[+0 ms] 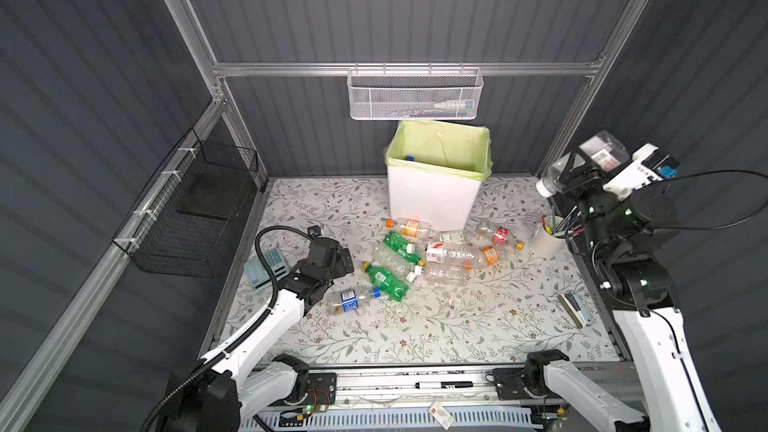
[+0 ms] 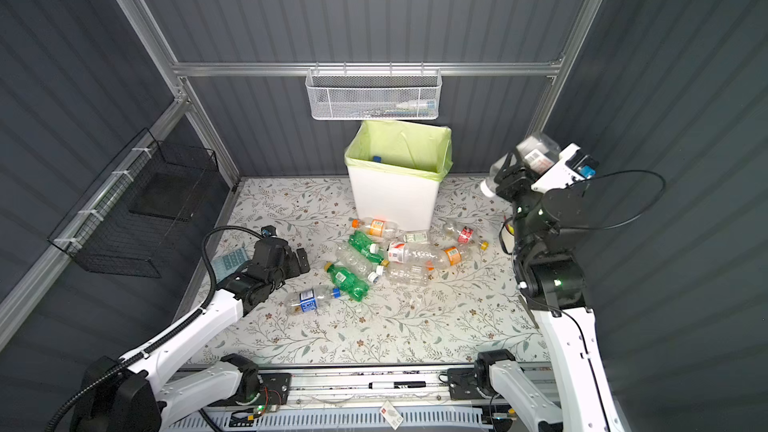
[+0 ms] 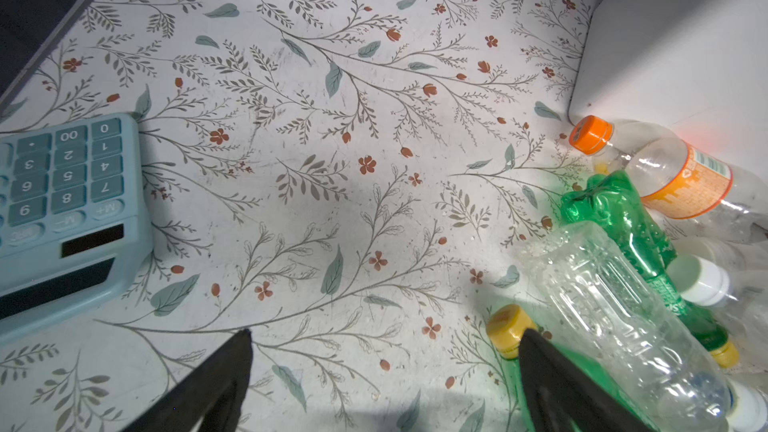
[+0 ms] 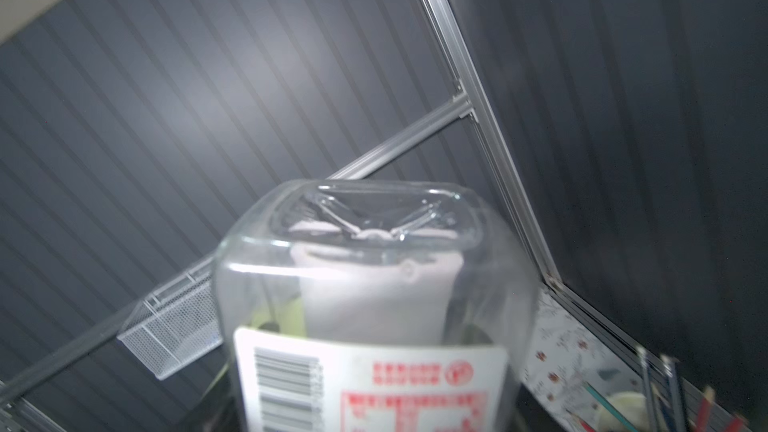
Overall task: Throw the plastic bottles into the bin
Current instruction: 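Lift the square bottle with the right gripper over the bin and release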
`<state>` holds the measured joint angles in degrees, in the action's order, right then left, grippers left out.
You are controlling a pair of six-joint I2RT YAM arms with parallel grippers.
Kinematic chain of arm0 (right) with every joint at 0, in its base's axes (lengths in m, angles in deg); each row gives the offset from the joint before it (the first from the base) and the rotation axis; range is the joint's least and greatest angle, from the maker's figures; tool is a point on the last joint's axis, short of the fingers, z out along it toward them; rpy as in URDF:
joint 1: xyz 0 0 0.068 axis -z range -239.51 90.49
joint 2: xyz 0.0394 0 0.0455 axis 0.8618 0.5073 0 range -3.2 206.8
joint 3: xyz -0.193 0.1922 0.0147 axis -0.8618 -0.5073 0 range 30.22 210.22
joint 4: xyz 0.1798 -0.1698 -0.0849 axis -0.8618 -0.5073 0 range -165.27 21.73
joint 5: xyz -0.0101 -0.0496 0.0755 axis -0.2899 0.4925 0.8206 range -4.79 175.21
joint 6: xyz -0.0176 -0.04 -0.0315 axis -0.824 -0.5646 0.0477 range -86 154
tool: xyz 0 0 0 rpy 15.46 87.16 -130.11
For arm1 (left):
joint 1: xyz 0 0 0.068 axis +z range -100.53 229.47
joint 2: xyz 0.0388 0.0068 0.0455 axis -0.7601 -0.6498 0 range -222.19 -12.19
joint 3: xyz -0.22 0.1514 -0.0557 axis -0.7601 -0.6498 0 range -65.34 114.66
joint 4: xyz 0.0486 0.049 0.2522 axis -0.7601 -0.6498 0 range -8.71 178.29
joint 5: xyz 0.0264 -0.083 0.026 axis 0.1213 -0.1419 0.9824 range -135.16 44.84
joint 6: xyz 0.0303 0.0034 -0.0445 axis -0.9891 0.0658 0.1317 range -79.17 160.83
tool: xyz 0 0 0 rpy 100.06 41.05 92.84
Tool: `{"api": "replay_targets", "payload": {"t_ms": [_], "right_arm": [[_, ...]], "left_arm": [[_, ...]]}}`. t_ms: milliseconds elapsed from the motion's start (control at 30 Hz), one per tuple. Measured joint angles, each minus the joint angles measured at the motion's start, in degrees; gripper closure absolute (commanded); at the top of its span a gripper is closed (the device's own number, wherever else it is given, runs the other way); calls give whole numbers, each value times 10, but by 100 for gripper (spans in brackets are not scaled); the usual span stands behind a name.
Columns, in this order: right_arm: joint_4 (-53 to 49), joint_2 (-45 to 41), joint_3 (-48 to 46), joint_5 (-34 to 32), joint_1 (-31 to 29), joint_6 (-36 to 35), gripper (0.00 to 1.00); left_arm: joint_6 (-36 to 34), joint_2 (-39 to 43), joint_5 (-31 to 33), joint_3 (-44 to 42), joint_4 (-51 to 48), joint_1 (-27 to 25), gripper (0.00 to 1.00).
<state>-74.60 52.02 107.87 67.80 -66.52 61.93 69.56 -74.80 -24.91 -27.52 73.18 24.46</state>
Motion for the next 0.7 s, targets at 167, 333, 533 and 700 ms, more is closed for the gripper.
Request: {"api": "replay_targets", "payload": {"t_ms": [167,333,533,700], "right_arm": [[74,179,130,69,-3,55,38],[-35,456,408,225,-23,87,1],[-178,530,426,269,-35,77,1],[-99,339,178,226,-33,73,1]], "left_arm": [[0,0,-6,0,0,0,0],[0,0,-9,1,2,0,0],[0,-6,-8,8,2,0,0],[0,-15,-11,8,3,0,0]]}}
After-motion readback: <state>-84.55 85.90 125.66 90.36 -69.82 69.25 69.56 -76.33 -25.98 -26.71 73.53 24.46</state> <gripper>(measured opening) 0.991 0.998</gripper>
